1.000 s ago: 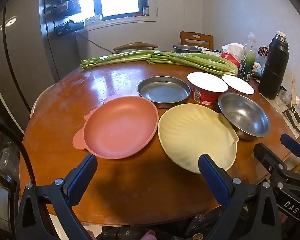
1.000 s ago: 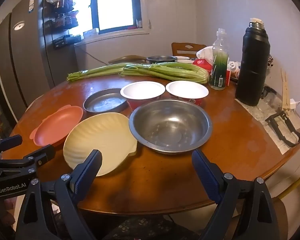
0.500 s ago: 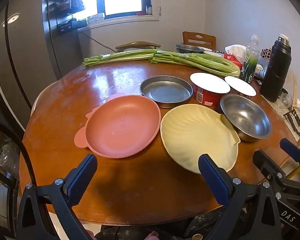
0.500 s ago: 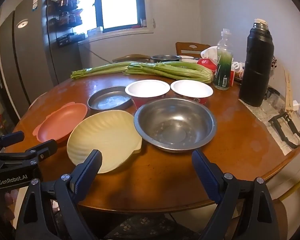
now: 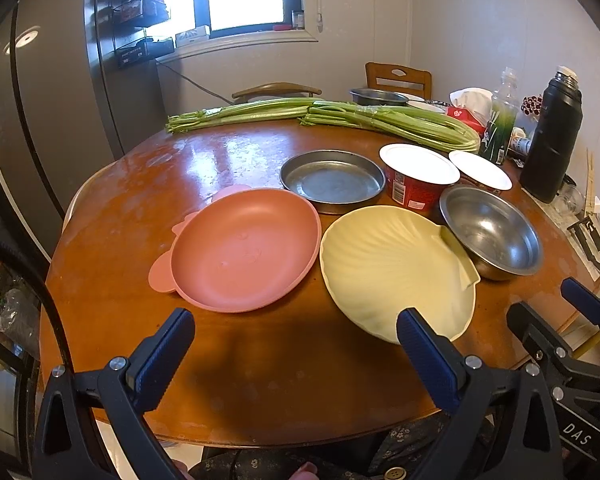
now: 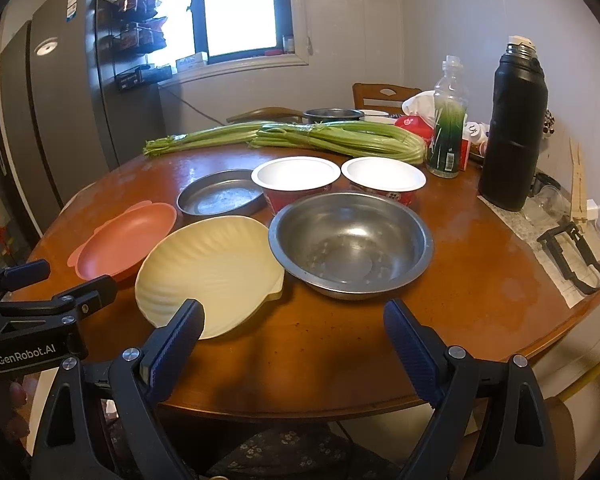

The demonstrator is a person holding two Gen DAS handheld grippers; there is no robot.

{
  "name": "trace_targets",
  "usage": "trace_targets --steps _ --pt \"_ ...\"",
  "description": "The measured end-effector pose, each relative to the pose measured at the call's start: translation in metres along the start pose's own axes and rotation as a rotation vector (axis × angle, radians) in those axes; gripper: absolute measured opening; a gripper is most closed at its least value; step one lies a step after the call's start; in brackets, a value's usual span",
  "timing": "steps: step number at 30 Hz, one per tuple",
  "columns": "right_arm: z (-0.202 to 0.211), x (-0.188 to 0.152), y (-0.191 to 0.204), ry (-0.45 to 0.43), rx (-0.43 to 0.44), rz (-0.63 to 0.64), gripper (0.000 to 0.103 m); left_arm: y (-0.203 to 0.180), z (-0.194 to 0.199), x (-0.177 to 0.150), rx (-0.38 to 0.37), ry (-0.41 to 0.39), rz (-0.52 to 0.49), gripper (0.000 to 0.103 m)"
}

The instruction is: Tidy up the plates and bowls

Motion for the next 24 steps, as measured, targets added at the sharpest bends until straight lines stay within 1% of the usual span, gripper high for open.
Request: trace_targets --steps 24 --pt "-0.0024 -0.0019 -0.0006 0.011 -0.007 0.011 0.092 -0.0001 -0.0026 -0.0009 -0.012 0.007 0.01 0.102"
Point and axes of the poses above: each gripper's, at about its wrist camera, not at the fingertips, and z roughly against the way its jaws point, y to its left, x to its top, the point moved 9 cm from there along -z, roughly the way its jaws point, and after that the axes turned 14 degrees about -y, right-handed, at the moved point
